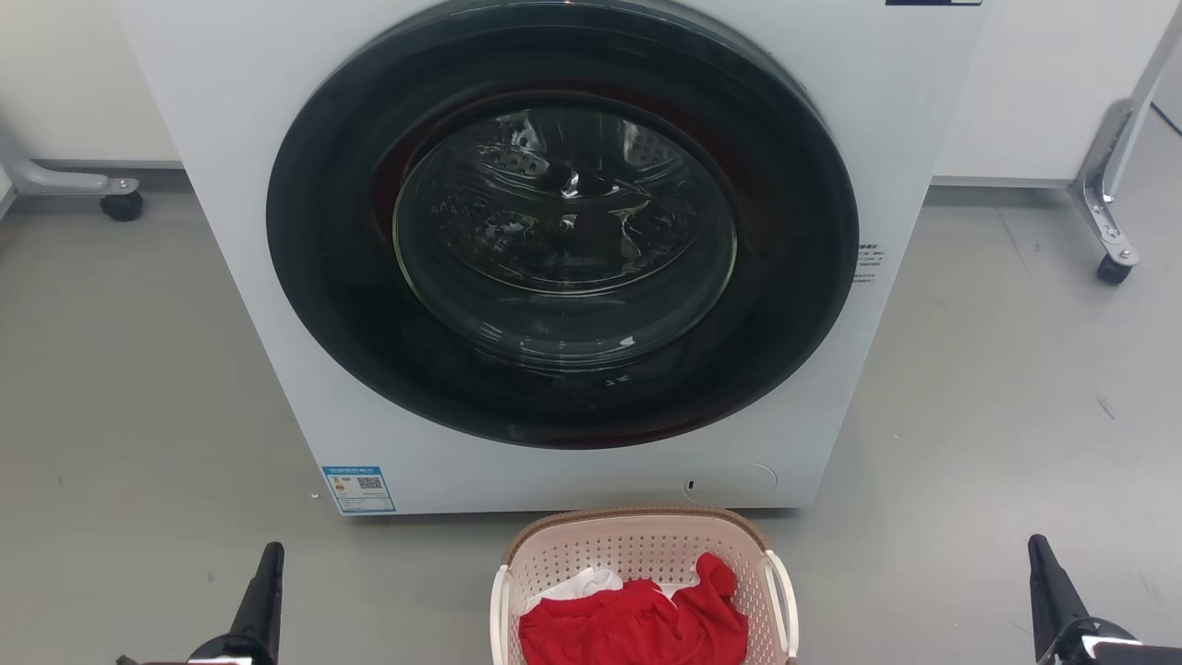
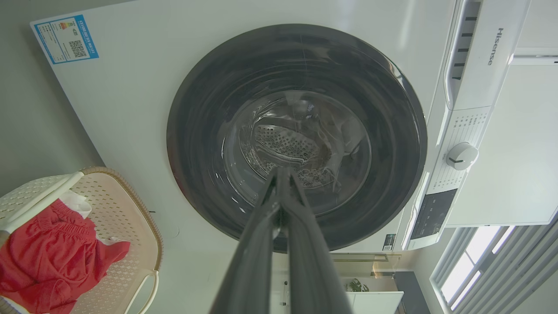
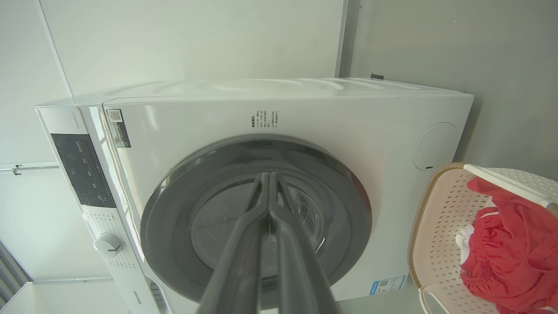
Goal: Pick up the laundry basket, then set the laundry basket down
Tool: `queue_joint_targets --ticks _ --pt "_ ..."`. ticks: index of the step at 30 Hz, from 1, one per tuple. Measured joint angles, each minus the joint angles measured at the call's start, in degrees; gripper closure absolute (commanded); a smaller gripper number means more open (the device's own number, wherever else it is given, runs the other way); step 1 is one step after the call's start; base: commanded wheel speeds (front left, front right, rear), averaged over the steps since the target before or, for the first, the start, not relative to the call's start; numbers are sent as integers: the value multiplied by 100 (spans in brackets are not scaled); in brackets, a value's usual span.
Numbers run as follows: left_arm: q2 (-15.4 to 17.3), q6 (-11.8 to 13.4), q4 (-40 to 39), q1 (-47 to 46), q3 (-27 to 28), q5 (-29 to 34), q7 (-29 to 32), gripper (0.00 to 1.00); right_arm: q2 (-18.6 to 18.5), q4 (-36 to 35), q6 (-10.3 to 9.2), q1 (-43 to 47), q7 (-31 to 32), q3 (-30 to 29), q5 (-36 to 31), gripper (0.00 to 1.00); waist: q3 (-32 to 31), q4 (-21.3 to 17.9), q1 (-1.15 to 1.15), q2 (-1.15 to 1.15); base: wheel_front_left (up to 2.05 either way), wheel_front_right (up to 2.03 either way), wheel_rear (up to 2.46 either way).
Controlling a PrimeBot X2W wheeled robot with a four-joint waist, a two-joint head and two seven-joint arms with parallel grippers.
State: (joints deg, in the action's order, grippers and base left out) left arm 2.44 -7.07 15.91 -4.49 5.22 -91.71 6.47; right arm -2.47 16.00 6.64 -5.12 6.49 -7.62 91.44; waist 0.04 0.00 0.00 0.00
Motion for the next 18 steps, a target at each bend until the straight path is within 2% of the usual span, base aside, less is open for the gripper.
queue_joint_targets --ticks 18 --pt "0 0 0 0 0 0 0 100 0 1 0 0 0 1 0 100 0 0 0 0 0 0 0"
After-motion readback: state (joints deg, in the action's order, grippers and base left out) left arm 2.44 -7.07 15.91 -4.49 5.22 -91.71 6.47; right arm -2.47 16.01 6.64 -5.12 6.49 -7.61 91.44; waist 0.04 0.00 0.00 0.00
